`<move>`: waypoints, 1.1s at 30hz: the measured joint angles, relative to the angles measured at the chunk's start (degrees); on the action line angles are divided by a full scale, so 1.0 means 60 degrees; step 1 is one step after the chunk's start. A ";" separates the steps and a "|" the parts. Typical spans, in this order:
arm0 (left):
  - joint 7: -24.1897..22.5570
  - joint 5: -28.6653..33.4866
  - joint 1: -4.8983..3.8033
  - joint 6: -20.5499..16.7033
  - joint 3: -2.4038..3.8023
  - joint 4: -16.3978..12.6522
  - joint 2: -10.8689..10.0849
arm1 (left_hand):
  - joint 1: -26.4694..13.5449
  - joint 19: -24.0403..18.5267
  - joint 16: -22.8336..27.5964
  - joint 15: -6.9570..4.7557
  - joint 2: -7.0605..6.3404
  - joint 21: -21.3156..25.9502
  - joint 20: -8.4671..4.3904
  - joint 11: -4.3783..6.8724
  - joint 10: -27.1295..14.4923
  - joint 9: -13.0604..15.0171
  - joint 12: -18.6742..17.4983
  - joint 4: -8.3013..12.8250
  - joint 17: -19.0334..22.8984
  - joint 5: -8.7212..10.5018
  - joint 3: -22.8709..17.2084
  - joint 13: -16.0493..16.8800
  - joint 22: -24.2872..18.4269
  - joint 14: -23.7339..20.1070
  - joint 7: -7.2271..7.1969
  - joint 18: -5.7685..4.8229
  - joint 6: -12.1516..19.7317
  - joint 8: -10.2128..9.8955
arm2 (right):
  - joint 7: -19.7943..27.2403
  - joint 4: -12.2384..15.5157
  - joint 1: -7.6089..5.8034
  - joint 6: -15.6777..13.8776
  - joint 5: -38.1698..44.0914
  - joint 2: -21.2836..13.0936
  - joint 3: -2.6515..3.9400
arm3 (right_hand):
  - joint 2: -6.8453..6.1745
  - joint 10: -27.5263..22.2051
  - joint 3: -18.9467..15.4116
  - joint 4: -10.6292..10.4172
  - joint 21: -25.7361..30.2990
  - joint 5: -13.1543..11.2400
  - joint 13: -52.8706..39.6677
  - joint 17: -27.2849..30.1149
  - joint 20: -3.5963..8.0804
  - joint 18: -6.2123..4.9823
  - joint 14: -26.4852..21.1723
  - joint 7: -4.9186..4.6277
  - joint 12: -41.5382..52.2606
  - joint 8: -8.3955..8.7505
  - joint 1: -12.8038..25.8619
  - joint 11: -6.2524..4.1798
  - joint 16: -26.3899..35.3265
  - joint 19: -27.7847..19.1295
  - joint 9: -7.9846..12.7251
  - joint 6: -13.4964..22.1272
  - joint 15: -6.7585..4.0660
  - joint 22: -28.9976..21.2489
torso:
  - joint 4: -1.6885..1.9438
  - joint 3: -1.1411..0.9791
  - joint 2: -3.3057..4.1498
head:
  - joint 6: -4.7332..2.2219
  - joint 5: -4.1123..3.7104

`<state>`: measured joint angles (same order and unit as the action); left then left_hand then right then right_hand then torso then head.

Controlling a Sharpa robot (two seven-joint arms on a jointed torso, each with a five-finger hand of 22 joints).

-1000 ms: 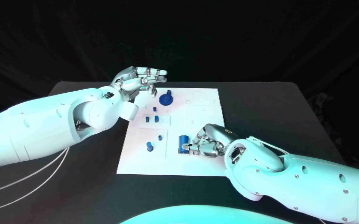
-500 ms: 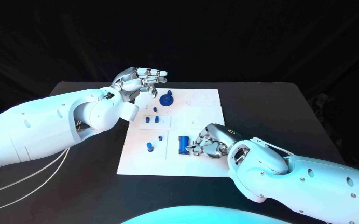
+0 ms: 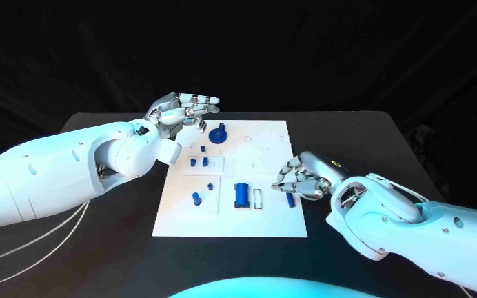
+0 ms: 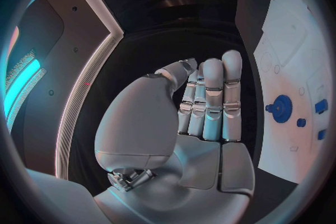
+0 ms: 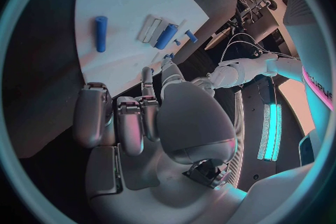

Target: Assemble the parts on the task board

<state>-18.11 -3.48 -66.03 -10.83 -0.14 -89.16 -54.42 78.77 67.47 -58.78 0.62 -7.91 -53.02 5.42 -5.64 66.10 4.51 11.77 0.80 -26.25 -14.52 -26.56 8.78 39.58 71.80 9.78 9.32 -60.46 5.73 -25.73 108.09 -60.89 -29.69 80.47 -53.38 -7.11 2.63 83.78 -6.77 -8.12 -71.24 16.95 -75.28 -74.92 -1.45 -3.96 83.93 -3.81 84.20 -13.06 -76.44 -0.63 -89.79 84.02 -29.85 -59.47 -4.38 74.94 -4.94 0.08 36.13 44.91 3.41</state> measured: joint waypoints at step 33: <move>0.0000 0.0010 0.0005 0.0000 -0.0009 -0.0014 -0.0013 | -0.0038 0.0000 0.0000 0.0000 0.0038 0.0000 0.0000 0.0036 -0.0033 0.0001 0.0000 0.0000 0.0008 0.0000 0.0000 0.0006 -0.0009 0.0000 0.0000 0.0000 0.0000 0.0000 | -0.1079 -0.0788 0.0766 0.0429 0.1394 0.0059 -0.0064 | -0.0239 -0.0036 -0.0161 -0.0507 -0.0118 0.0080 -0.0009 0.0002 0.0001 0.0000 0.0013 0.0005 -0.0723 0.0309 0.0405 0.0033 0.0000 0.0000 0.0209 -0.0514 0.0014 -0.0003 | -0.0011 0.0016 -0.0013 | 0.0140 -0.0161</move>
<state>-18.11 -3.42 -66.00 -10.83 -0.19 -89.25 -54.50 78.54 67.47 -58.78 0.62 -7.68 -53.02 5.42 -5.43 65.90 4.52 11.77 0.80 -26.21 -14.52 -26.56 8.81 39.53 71.80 9.78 9.32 -60.46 5.73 -32.20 103.36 -56.30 -27.12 88.84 -53.02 -7.50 1.20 83.56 -7.73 -11.16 -71.95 17.43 -75.33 -74.91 -1.45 -3.96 84.01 -3.77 79.87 -11.21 -74.01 -0.43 -89.79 84.02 -28.60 -62.56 -4.30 74.92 -5.01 0.18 36.06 45.75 2.44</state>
